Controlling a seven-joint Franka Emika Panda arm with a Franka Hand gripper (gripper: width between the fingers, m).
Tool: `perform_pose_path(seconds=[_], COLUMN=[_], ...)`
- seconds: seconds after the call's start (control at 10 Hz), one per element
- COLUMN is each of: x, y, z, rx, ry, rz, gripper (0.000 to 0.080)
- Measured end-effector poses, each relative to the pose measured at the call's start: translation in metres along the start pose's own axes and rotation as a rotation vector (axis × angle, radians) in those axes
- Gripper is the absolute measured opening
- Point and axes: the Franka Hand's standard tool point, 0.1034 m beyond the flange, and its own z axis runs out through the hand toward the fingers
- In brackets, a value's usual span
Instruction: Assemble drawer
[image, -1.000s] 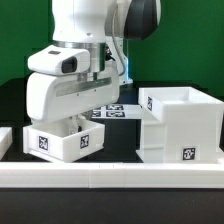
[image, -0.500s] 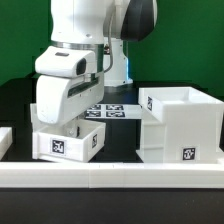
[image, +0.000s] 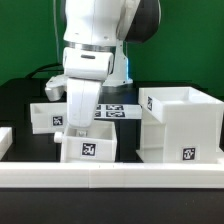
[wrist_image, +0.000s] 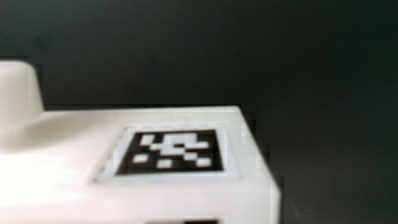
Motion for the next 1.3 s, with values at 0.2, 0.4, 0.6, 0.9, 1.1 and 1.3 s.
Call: perform_pose_path(seconds=[0.2,0.4,0.6,0.9,1.1,1.3], x=[0.0,0.005,0.009,-0.016,-0.025,-0.023], y=[-0.001,-0.002,-0.001,-0.004,-0.006,-0.006], z=[0.001,0.003,0.002,0.005,0.007,0.007], rx=[0.002,0.004,0.004,0.006,0.004,0.006], ry=[-0.001,0.003,0.007,0.056,0.099,0.097], rz=[-0.006,-0.018,-0.019,-0.06,-0.056,-0.056], gripper=[0.0041,0.0041,0.0041,0.0041,0.0041,0.0041])
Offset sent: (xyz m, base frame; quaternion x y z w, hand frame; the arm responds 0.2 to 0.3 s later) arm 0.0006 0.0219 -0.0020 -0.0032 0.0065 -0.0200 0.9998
